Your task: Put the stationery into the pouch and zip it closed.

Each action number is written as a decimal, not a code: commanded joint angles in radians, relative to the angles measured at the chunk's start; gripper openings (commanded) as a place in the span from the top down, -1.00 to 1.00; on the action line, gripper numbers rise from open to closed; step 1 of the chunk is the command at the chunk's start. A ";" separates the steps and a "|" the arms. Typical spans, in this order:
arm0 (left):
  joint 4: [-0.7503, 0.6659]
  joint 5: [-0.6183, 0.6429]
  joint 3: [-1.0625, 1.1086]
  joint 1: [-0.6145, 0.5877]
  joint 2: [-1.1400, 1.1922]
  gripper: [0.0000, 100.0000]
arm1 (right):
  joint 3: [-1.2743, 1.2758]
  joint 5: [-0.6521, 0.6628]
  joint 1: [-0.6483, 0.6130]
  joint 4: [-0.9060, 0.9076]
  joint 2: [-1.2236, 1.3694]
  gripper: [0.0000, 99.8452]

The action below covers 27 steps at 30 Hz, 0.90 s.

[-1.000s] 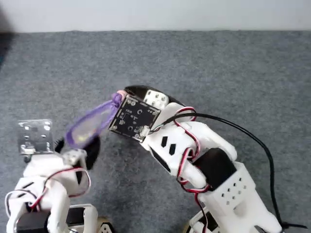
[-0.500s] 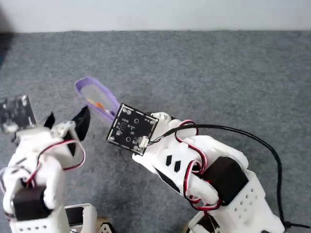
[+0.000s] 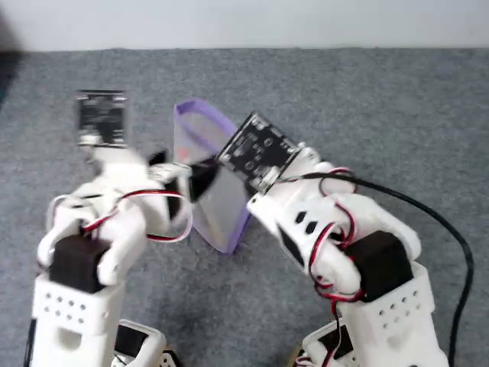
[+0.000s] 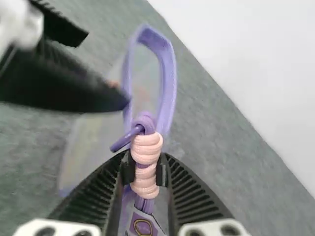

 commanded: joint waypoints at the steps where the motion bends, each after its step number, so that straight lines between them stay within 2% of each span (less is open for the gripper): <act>1: 0.002 0.014 -0.045 0.051 0.021 0.41 | -0.031 0.025 0.107 0.004 0.004 0.98; 6: 0.005 0.014 -0.042 0.097 0.032 0.41 | 0.097 0.092 0.197 0.004 -0.035 0.98; 12: 0.046 0.011 -0.042 0.112 0.025 0.41 | 0.207 0.092 0.197 -0.005 -0.114 0.98; 19: 0.143 0.008 -0.041 0.239 0.029 0.41 | 0.229 0.118 0.173 0.010 -0.170 0.98; 23: 0.144 0.008 -0.041 0.249 0.032 0.41 | 0.229 0.195 0.200 0.085 -0.177 0.98; 27: 0.089 0.009 0.018 0.239 0.032 0.41 | 0.229 0.206 0.243 0.148 -0.177 0.98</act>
